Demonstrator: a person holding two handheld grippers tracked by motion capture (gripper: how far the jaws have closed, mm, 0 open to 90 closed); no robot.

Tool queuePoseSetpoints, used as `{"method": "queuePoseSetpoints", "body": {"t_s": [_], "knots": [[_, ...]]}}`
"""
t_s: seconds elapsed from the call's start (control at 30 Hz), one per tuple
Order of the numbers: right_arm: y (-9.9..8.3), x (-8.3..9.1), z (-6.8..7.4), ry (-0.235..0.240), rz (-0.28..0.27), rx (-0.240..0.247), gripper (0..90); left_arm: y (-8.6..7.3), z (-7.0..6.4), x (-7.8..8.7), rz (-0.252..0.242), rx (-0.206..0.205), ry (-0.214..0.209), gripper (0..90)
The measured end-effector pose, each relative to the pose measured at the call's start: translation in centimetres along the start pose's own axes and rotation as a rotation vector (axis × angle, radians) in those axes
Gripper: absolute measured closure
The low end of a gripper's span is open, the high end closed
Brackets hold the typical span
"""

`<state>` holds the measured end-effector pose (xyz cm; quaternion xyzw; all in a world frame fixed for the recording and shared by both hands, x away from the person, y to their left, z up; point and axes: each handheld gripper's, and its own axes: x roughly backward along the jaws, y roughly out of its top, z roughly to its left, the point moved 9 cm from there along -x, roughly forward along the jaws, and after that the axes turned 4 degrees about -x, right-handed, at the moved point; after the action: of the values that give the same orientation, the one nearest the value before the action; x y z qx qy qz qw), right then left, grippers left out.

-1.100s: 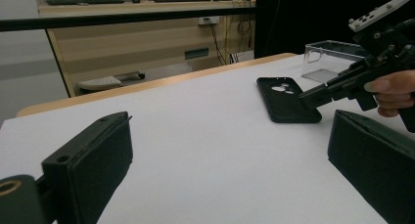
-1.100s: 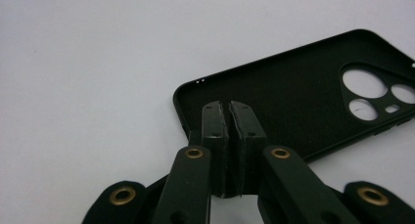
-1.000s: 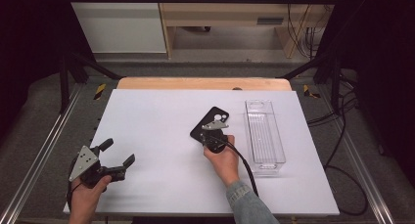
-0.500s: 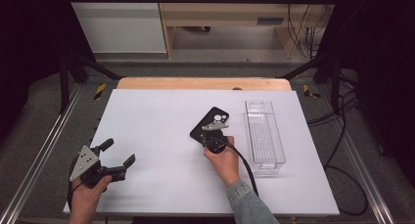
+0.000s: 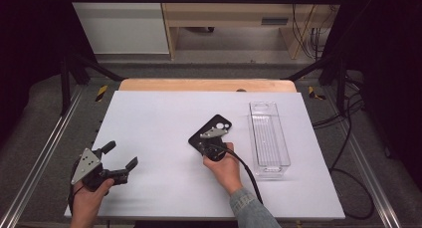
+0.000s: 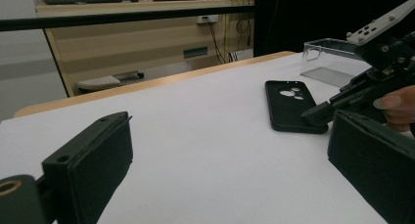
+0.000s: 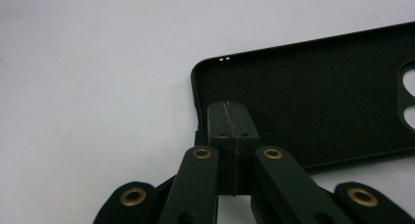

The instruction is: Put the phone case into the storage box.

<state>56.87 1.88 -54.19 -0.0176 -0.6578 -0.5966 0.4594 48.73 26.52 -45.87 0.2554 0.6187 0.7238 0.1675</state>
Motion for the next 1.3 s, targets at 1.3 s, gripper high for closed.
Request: {"method": "queuePoseSetpoints", "body": {"t_s": [1.3], "knots": [[-3.2, 1.2, 12.6, 0.222, 0.083, 0.183, 90.0, -0.2, 0.5, 0.1, 0.012, 0.011, 0.029, 3.1]]}}
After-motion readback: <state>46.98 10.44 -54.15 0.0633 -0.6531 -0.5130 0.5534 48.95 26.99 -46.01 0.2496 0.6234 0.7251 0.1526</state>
